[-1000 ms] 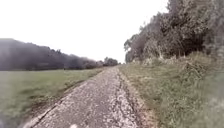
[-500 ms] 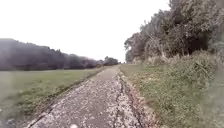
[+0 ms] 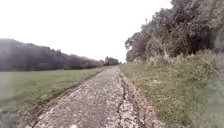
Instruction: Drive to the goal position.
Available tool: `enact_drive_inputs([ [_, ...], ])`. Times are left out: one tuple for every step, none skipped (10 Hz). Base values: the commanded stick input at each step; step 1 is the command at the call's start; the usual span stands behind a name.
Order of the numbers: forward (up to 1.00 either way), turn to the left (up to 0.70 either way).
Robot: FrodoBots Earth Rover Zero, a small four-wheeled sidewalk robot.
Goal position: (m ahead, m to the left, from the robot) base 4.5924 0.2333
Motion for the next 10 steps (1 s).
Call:
enact_drive_inputs([
  [0.7, 0.0],
  [0.7, 0.0],
  [0.7, 0.0],
  [0.7, 0.0],
  [0.7, 0.0],
  [0.7, -0.25],
  [0.7, -0.09],
  [0.7, 0.0],
  [0.7, 0.0],
  [0.7, 0.0],
])
